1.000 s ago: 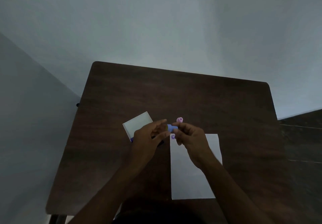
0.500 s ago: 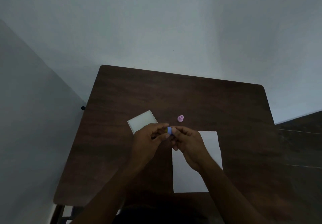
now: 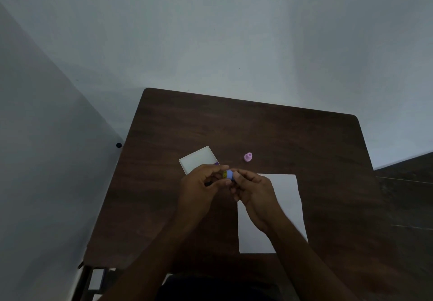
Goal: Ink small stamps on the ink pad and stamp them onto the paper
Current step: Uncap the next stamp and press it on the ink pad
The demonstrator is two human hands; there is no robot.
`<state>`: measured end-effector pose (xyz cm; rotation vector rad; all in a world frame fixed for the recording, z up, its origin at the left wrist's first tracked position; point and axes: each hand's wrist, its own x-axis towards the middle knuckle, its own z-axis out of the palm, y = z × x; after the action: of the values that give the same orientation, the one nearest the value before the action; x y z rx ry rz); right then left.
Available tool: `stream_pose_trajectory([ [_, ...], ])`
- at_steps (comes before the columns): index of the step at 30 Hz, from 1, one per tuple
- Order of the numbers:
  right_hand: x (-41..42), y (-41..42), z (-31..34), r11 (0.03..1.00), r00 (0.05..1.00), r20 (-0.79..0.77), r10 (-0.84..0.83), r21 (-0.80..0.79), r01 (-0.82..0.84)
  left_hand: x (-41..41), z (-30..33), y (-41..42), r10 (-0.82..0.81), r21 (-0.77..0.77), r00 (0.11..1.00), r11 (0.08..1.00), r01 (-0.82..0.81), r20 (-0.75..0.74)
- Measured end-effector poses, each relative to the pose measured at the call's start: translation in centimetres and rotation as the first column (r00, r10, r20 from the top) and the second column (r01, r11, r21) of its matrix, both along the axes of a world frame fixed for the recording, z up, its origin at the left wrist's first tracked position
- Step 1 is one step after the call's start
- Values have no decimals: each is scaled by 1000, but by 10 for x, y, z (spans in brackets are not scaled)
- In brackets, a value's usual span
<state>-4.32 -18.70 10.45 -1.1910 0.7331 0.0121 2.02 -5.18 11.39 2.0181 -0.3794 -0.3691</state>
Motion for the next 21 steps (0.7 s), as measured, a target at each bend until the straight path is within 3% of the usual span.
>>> stream_pose_trajectory([
  [6, 1, 7, 3, 1000, 1000, 15, -3, 0, 3, 1, 0, 6, 19, -14, 1000, 1000, -19, -18],
  [17, 5, 14, 4, 996, 999, 25, -44, 78, 42, 3, -4, 16, 61, -107, 979, 991, -83, -193],
  [21, 5, 17, 6, 994, 999, 41, -23, 106, 19, 1, -11, 28, 83, -136, 989, 986, -100, -125],
])
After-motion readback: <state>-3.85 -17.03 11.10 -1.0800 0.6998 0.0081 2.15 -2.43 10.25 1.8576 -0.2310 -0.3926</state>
